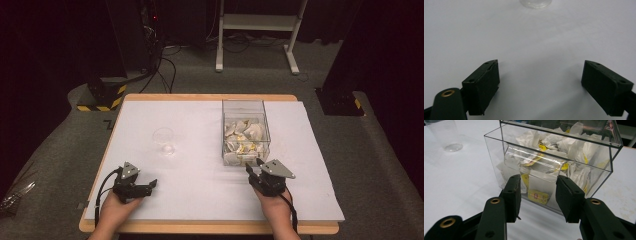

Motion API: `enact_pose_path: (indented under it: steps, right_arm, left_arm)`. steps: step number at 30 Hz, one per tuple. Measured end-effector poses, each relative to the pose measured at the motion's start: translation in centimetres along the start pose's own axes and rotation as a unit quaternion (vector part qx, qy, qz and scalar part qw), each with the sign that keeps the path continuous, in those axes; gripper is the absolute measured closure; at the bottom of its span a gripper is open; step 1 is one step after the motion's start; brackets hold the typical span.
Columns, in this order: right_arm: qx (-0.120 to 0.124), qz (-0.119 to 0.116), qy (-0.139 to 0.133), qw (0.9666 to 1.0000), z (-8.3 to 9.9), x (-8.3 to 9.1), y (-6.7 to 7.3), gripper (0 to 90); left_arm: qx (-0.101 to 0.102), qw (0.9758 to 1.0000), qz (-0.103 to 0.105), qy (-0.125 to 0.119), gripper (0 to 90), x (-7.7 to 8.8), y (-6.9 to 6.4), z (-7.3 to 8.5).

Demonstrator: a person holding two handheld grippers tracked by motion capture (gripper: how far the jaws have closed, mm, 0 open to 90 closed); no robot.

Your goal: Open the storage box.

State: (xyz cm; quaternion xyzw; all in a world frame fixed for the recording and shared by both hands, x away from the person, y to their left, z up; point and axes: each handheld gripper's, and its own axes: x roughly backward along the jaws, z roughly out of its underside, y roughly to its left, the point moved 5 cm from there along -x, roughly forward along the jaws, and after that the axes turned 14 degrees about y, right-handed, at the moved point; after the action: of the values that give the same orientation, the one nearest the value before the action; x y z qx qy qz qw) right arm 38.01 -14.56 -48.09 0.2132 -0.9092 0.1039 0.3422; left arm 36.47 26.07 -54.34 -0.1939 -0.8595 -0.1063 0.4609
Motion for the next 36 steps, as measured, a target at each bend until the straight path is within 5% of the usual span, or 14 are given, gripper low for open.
enact_pose_path:
  steps: [14, 29, 36]
  right_arm:
    - [0.005, -0.015, 0.004, 0.9999, 0.4, -0.6, 0.2, 55.0]
    - [0.011, -0.025, -0.001, 0.9996, 2.0, 1.3, 0.7, 57.4]
    - [-0.004, -0.010, -0.016, 0.9998, 2.1, 2.4, 0.1, 53.4]
  left_arm:
    - [0.000, 1.0000, 0.001, 0.000, 15.4, 0.0, 0.0, 0.0]
    - [0.000, 1.0000, 0.001, 0.000, 15.4, 0.0, 0.0, 0.0]
    - [-0.001, 1.0000, -0.001, 0.000, 15.4, 0.0, 0.0, 0.0]
